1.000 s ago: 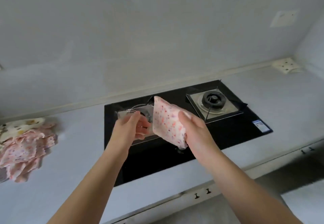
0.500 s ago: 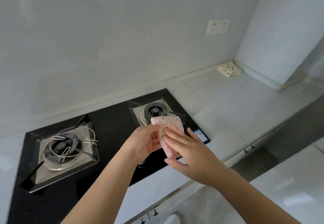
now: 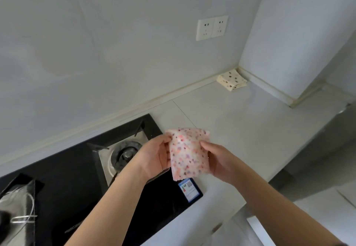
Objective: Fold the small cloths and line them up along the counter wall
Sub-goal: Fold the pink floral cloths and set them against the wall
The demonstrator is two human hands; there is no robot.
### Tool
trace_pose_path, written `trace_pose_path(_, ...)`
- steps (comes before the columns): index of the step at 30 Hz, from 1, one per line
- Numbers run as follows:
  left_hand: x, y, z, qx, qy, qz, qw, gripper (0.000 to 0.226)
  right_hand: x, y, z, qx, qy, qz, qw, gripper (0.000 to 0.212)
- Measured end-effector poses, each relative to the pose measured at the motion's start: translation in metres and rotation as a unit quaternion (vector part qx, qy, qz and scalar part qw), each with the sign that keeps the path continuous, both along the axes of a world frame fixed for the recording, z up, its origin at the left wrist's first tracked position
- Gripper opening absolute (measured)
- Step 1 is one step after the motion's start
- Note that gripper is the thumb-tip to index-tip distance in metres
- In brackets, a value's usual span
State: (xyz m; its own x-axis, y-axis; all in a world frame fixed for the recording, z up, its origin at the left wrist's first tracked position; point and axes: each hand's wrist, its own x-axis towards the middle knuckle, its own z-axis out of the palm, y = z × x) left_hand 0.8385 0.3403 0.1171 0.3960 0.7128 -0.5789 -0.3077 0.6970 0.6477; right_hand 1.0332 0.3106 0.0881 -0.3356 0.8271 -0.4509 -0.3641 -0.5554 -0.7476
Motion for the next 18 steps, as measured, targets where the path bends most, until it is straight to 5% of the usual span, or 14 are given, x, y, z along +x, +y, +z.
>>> trace_pose_path(3,0.032,0.029,-0.022,-0.013,0.000,0.037,0.999,0.029,0.032,0.035,-0.017,0.002,-0.038,-0.036,0.999,0.041)
trace_pose_path(7,0.091,0.076,-0.067,0.000,0.163,0.085,0.983,0.023,0.076,0.094,-0.049,0.003,-0.166,-0.099,0.981,0.022)
trace_pose_path(9,0.123,0.106,-0.091,0.040,0.272,0.075,0.958,0.022,0.099,0.131,-0.065,0.011,-0.298,-0.101,0.949,0.012)
trace_pose_path(13,0.184,0.170,-0.120,0.111,0.409,0.068,0.903,0.020,0.148,0.214,-0.091,0.091,-0.441,-0.076,0.890,0.028)
trace_pose_path(16,0.223,0.218,-0.130,0.142,0.430,0.092,0.887,0.016,0.183,0.273,-0.099,0.150,-0.502,-0.057,0.850,0.012)
trace_pose_path(18,0.238,0.236,-0.139,0.153,0.460,0.090,0.870,0.032,0.204,0.297,-0.110,0.203,-0.580,-0.033,0.788,0.032)
